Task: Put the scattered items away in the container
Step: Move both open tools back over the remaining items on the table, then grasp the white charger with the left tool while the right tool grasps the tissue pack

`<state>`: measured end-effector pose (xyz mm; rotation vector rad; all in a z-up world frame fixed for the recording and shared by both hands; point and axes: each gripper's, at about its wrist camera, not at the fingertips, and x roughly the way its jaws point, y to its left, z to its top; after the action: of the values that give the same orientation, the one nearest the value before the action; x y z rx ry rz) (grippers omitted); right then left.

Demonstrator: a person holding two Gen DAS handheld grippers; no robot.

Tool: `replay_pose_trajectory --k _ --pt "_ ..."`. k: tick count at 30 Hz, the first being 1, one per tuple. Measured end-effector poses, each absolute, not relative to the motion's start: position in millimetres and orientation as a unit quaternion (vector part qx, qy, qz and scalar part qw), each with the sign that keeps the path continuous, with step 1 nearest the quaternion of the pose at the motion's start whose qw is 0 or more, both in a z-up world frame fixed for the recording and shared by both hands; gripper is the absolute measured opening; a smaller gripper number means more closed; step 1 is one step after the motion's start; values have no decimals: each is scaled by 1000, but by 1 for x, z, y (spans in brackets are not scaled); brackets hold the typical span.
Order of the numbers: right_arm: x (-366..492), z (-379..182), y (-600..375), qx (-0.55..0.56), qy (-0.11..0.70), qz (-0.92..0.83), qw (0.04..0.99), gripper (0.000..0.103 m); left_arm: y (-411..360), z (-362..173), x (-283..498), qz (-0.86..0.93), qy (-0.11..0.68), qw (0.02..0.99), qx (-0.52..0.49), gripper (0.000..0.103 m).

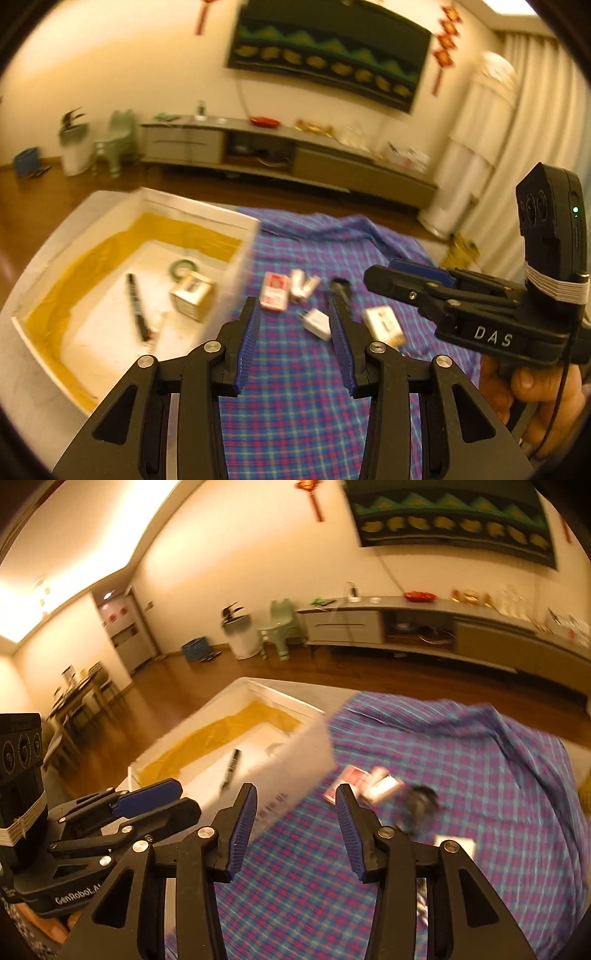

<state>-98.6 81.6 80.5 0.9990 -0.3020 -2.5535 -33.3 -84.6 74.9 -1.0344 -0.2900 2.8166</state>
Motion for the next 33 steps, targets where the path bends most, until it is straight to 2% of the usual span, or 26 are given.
replay_pose_trajectory --k 2,9,11,17,22,30,31,33 --pt "-91 66 105 363 -123 -908 171 52 -70 67 -37 927 -87 74 -357 45" --pt "-87 2 163 416 -135 -893 107 55 -27 21 -68 901 -72 93 -418 49" --pt "-93 -14 173 430 -133 -888 93 63 -18 4 -82 892 -70 90 -437 50" --pt "-128 -42 172 455 -86 -884 66 76 -18 -46 -129 858 -129 49 -495 52" --pt "-145 -64 164 474 -38 -878 58 76 -28 -66 -156 840 -198 38 -503 56" --pt "-152 -89 161 486 -1 -873 46 75 -27 -85 -175 842 -190 32 -504 63" --pt "-151 -88 159 483 4 -874 45 73 -25 -85 -178 844 -183 32 -503 64" --pt "-149 -86 157 479 4 -877 45 56 -23 -86 -181 847 -175 34 -501 64"
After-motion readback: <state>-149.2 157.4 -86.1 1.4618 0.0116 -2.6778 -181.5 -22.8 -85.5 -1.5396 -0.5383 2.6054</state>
